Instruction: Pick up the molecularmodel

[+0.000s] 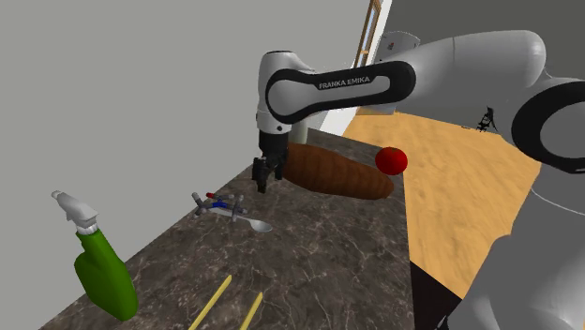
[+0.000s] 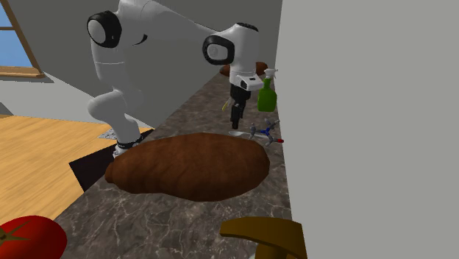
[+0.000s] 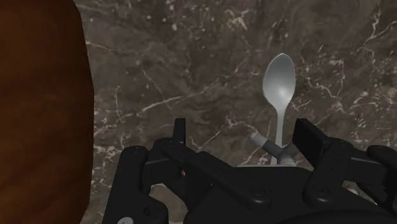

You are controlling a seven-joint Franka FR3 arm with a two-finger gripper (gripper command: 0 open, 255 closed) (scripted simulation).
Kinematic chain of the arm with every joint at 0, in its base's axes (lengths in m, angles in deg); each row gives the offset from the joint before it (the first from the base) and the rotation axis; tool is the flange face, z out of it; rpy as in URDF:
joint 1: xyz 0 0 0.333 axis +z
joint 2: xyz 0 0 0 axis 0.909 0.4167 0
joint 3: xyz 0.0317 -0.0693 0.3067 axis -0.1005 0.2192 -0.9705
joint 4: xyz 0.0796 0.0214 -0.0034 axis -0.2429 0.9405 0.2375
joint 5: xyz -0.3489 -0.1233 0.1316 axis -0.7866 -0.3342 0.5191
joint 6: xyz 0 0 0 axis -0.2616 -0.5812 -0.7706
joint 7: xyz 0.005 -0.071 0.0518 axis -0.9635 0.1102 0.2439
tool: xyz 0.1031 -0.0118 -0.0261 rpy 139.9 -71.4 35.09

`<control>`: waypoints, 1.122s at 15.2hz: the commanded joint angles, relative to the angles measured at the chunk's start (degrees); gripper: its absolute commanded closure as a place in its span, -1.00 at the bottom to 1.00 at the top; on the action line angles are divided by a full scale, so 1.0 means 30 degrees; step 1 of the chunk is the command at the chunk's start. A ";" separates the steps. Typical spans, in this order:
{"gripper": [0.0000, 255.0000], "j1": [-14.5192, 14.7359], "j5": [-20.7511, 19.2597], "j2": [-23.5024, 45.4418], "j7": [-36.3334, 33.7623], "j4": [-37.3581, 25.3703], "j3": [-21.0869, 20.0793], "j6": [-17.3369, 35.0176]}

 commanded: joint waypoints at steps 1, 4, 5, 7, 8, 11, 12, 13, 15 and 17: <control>-1.00 0.0352 -0.0147 0.1460 -0.0049 -0.1521 -0.0272 -0.0130; -1.00 0.0925 -0.0418 0.3546 -0.0096 -0.4007 -0.0619 -0.0646; -1.00 0.1134 -0.0522 0.4266 -0.0108 -0.4907 -0.0725 -0.0865; -1.00 0.1588 -0.0746 0.5761 -0.0121 -0.6843 -0.0919 -0.1386; -1.00 0.1836 -0.0865 0.6542 -0.0121 -0.7894 -0.1005 -0.1694; -1.00 0.1908 -0.0905 0.6832 -0.0102 -0.7783 -0.1009 -0.1305; -1.00 0.1902 -0.0910 0.6866 -0.0094 -0.7580 -0.1003 -0.1069; -1.00 0.1898 -0.0918 0.6910 -0.0088 -0.7390 -0.0997 -0.0837; -1.00 0.1891 -0.0933 0.7002 -0.0076 -0.7016 -0.0985 -0.0373; -1.00 0.1886 -0.0946 0.7081 -0.0067 -0.6733 -0.0974 -0.0012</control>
